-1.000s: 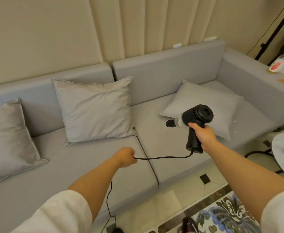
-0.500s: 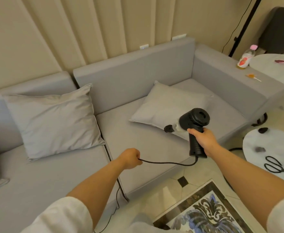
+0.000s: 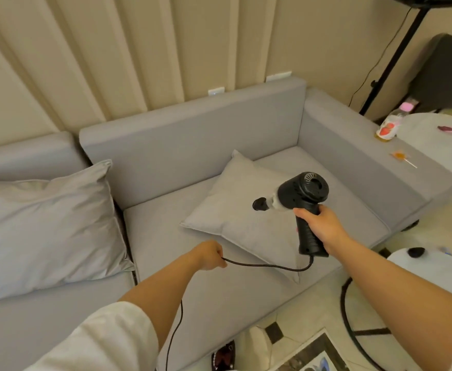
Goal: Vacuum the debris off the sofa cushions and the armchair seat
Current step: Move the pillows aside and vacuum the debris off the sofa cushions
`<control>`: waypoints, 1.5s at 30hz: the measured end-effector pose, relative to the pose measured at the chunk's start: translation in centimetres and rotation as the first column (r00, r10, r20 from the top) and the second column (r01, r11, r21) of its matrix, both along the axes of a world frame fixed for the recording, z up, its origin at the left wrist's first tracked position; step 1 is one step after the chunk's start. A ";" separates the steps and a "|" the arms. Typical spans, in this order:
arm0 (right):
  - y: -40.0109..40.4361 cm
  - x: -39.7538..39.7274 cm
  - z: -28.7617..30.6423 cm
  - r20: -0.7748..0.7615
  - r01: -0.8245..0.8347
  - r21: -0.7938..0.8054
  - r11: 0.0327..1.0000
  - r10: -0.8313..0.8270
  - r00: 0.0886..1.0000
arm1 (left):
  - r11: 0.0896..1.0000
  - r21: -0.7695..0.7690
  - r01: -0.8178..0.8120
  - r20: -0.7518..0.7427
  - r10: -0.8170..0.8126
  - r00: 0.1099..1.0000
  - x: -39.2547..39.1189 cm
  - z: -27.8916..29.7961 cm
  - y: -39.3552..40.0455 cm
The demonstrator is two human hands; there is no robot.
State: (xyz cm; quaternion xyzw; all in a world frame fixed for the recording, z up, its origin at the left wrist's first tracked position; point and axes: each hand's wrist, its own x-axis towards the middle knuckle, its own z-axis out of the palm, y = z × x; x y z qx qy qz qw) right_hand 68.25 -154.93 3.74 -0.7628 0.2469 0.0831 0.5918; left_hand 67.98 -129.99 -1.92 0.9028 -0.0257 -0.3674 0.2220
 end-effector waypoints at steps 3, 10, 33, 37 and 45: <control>-3.2 2.2 0.1 0.010 0.017 -0.016 1.000 -0.017 1.000 | 1.000 -0.008 0.028 -0.018 -0.028 0.999 3.5 0.7 -3.4; -13.2 8.0 -1.9 0.016 0.088 -0.008 0.996 -0.088 0.996 | 0.999 -0.016 0.037 -0.011 -0.037 0.999 9.2 0.0 -12.9; -29.9 25.9 -4.2 -0.121 0.136 0.093 0.986 -0.125 0.985 | 0.981 -0.065 -0.184 -0.265 0.161 0.951 24.1 -1.3 -30.5; -29.3 27.8 -5.6 -0.126 0.131 0.083 0.988 -0.120 0.985 | 0.990 -0.058 -0.126 -0.177 0.114 0.978 27.1 -2.8 -31.5; -30.1 32.1 -8.3 -0.171 0.010 0.081 0.997 0.004 0.985 | 0.991 0.129 0.037 0.000 -0.037 0.999 32.8 -8.4 -33.3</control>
